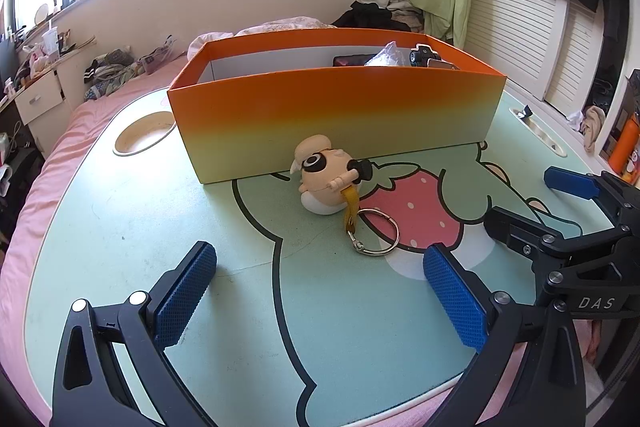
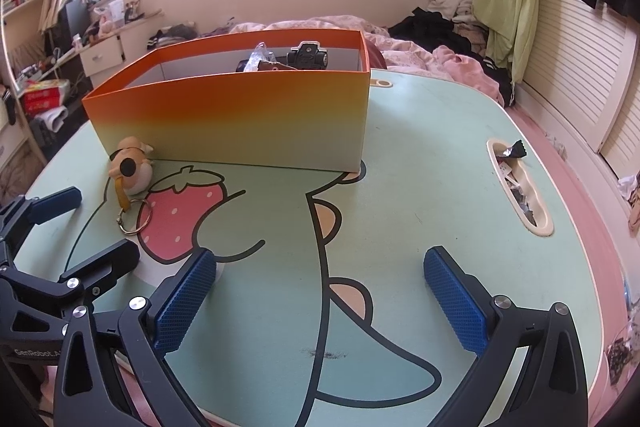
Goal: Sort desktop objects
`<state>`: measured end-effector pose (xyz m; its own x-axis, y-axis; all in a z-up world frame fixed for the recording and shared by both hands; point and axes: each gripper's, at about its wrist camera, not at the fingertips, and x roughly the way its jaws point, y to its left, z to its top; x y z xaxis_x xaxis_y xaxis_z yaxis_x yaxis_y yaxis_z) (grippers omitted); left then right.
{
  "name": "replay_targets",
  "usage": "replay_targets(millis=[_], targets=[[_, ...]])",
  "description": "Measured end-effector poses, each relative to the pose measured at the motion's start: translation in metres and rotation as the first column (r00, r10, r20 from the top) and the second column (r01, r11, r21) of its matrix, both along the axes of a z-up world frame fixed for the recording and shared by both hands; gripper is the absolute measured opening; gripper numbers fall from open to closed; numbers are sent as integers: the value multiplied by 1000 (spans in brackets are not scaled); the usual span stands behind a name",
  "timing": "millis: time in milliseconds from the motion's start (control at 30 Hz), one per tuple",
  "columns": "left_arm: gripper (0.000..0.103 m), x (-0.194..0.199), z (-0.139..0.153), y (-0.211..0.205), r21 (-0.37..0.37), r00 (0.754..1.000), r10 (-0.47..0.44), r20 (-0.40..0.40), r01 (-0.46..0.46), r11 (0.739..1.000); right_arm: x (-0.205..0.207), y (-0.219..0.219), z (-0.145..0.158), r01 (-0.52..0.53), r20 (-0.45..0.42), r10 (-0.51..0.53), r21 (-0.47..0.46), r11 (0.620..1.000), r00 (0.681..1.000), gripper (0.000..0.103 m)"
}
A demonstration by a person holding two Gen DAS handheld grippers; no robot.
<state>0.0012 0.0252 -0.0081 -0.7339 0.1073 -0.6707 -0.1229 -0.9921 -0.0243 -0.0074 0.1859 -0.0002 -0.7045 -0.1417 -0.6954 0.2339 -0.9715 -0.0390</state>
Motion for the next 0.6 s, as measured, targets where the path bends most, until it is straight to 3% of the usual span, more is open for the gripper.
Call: replay_targets(millis=[600], targets=[[103,0,0,-2,1,1000,-2,-1,2,1000,-1,3,-1,-37,-1,37,1,999,999,103]])
